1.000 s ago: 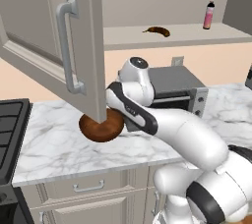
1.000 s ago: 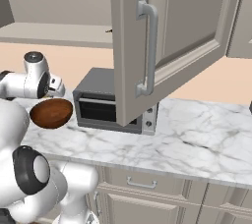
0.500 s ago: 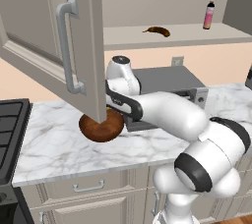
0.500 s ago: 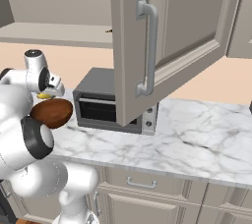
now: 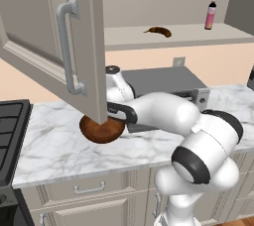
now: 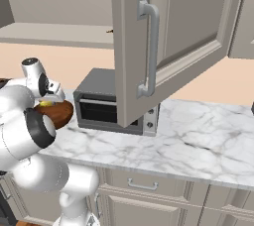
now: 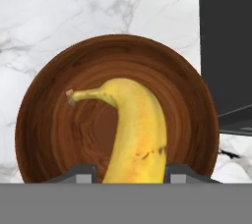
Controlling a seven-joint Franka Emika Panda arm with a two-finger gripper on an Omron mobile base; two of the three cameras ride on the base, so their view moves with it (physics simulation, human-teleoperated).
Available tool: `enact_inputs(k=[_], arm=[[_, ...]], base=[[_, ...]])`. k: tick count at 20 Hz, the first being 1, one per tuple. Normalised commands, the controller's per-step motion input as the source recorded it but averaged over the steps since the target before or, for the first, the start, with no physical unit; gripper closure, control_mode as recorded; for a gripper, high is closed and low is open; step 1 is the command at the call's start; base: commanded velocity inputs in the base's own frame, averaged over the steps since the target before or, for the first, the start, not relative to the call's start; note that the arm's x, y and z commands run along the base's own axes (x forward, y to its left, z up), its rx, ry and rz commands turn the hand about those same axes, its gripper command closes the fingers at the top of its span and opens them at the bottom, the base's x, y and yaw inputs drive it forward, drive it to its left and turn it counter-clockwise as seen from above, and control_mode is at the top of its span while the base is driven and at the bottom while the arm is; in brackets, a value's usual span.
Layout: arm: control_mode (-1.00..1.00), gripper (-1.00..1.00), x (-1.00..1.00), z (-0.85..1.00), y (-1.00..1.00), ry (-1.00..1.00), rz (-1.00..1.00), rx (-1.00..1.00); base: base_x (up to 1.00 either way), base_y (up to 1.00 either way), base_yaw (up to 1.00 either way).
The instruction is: Open the cabinet. Pick the banana and banana from the cabinet and place them into the bowl. Then close the cabinet.
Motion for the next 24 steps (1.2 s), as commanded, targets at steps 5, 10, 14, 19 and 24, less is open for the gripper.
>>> enact_inputs(k=[5,10,14,19,24], arm=[[-1.00,1.00,0.01,-0.17,0.00,-0.01,0.00,-0.02],[-1.00,1.00,0.06,-0.06,0.00,-0.04,0.00,0.00],[-1.00,1.00,0.22,-0.06,0.10,-0.15,0.00,0.00],[-1.00,1.00,0.36,-0.21,0.22,-0.08,0.00,0.00],[-1.00,1.00,0.32,-0.21,0.22,0.00,0.00,0.00]], base=[[0.00,0.00,0.00],[0.00,0.00,0.00],[0.00,0.00,0.00],[0.00,0.00,0.00],[0.00,0.00,0.00]])
